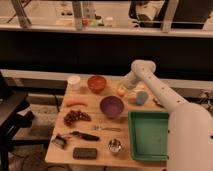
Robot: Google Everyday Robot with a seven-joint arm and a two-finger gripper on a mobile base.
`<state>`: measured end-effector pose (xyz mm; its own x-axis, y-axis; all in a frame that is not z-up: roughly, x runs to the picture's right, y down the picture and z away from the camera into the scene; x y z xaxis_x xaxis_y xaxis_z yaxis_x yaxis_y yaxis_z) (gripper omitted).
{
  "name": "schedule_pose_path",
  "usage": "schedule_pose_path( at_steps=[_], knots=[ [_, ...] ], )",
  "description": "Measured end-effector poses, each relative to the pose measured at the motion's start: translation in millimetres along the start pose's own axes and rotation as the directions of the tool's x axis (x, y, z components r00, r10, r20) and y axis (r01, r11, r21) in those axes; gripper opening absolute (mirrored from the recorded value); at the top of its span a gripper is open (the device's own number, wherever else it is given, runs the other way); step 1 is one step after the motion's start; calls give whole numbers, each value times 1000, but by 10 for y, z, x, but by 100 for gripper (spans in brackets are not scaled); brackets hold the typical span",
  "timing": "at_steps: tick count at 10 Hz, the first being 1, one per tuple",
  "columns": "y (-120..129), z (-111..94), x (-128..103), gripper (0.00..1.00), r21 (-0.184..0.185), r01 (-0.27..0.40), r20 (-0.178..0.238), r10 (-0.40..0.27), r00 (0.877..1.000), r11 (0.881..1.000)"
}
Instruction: Place apple in tray
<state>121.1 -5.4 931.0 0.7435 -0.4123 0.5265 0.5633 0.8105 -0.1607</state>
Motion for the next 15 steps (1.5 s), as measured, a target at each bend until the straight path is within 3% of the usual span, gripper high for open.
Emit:
schedule_pose_path(
  at_steps=[4, 7, 11, 13, 15],
  knots=[
    [-67, -443, -39, 40, 54, 13, -34, -11, 999, 998],
    [76, -764, 16, 40, 73, 4, -66, 1, 998, 997],
    [456, -1295, -149, 34, 91, 2, -114, 8, 993, 996],
    [713, -1635, -283, 34, 97, 0, -158, 15, 987, 995],
    [937, -1852, -348, 34, 96, -13, -198, 32, 980, 995]
  ],
)
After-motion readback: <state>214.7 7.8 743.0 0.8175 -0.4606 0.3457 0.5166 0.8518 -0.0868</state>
